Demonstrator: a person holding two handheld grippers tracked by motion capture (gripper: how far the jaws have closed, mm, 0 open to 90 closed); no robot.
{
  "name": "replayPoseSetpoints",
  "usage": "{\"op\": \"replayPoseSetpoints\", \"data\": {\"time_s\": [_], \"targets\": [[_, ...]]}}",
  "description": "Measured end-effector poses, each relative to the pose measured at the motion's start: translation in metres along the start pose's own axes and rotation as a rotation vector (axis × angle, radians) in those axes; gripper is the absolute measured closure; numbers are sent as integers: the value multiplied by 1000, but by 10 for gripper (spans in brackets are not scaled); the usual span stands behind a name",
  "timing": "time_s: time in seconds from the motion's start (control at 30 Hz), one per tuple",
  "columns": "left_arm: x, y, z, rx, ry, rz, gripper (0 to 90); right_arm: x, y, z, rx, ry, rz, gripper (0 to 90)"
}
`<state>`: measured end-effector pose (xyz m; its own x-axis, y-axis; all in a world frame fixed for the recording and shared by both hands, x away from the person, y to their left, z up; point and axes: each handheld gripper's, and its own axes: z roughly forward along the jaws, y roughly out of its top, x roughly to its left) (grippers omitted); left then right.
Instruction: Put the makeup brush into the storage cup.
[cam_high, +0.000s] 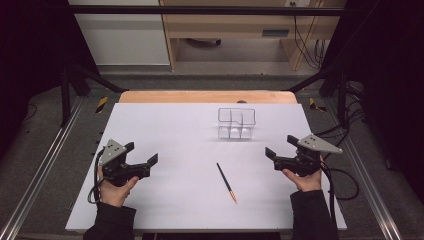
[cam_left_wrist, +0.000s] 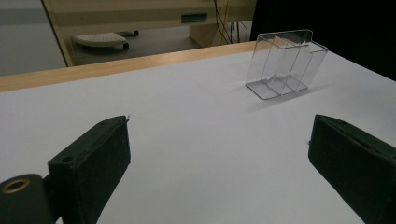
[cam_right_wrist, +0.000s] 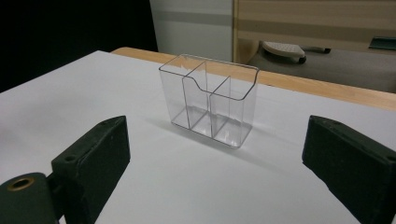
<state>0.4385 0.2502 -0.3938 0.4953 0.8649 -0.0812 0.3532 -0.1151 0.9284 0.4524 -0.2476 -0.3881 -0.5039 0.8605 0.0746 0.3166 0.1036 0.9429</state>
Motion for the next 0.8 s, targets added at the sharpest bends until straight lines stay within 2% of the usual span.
{"op": "replayPoseSetpoints", "data": {"time_s": [0.1,0.43,0.57,0.7,0.8], "targets": [[1,-2,1,8,5,-3,49,2,0,-1,11,-17,-21,84],[2,-12,-1,34,10,-8,50,12,2,4,67,-31,-29,98],[2,-14,-2,35,9,-13,51,21,3,9,89,-13,-33,104],[1,-15,-1,42,11,-7,52,37,3,20,144,2,-61,106],[1,-16,0,48,11,-4,51,43,2,24,166,14,-70,111]]}}
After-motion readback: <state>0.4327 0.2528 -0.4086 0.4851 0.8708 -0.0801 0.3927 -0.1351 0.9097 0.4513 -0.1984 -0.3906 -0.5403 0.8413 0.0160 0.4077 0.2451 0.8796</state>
